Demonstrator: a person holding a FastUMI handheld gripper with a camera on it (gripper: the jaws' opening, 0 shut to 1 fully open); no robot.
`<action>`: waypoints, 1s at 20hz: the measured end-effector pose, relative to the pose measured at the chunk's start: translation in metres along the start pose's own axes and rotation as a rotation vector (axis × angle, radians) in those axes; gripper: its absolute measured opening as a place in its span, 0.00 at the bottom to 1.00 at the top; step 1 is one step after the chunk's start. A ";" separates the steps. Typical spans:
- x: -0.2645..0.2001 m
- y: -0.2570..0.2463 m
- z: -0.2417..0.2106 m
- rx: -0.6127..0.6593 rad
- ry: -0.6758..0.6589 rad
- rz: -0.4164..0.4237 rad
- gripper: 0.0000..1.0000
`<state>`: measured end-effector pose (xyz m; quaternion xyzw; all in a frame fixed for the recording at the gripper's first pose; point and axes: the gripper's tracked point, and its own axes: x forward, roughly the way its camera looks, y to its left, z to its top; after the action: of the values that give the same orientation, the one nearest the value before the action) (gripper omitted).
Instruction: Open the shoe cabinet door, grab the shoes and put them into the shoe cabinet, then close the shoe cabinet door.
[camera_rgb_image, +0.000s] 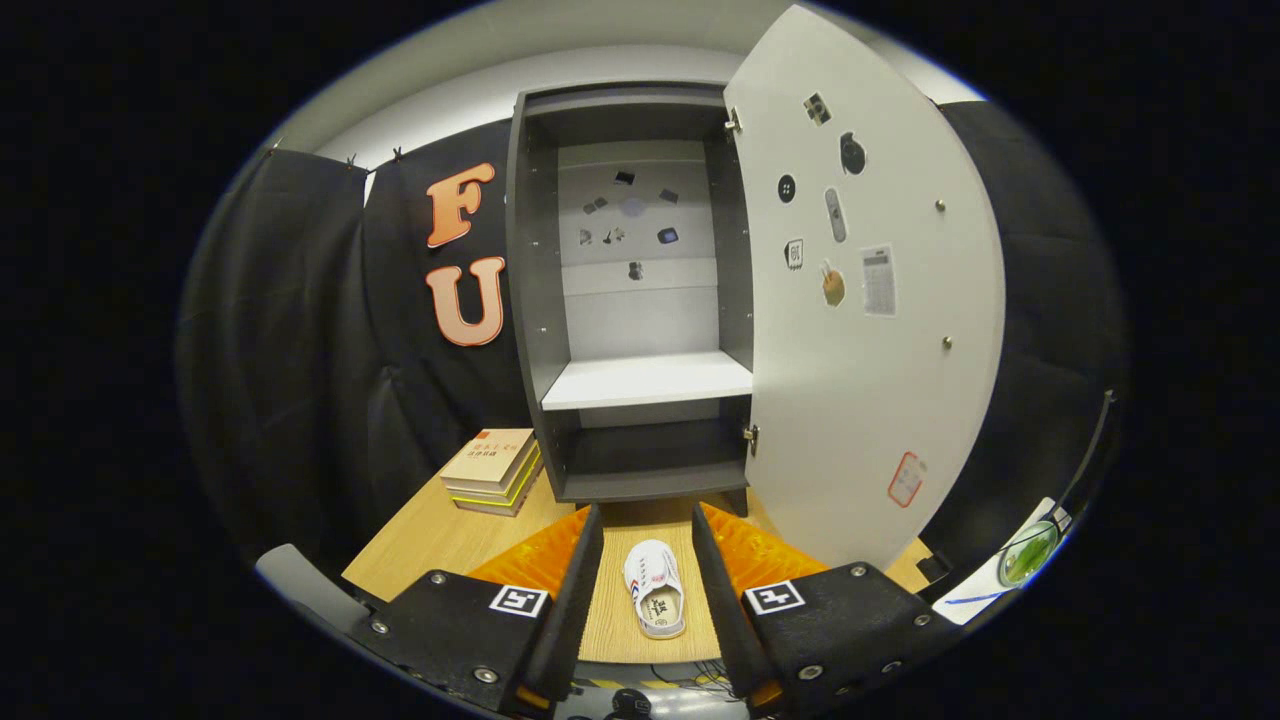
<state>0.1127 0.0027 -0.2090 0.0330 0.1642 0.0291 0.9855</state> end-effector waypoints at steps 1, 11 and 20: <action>0.007 0.002 -0.009 0.014 0.019 0.012 0.58; 0.092 0.007 -0.145 0.121 0.229 0.074 0.61; 0.155 0.001 -0.249 0.128 0.416 0.119 0.63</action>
<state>0.1779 0.0285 -0.4933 0.0983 0.3630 0.0830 0.9229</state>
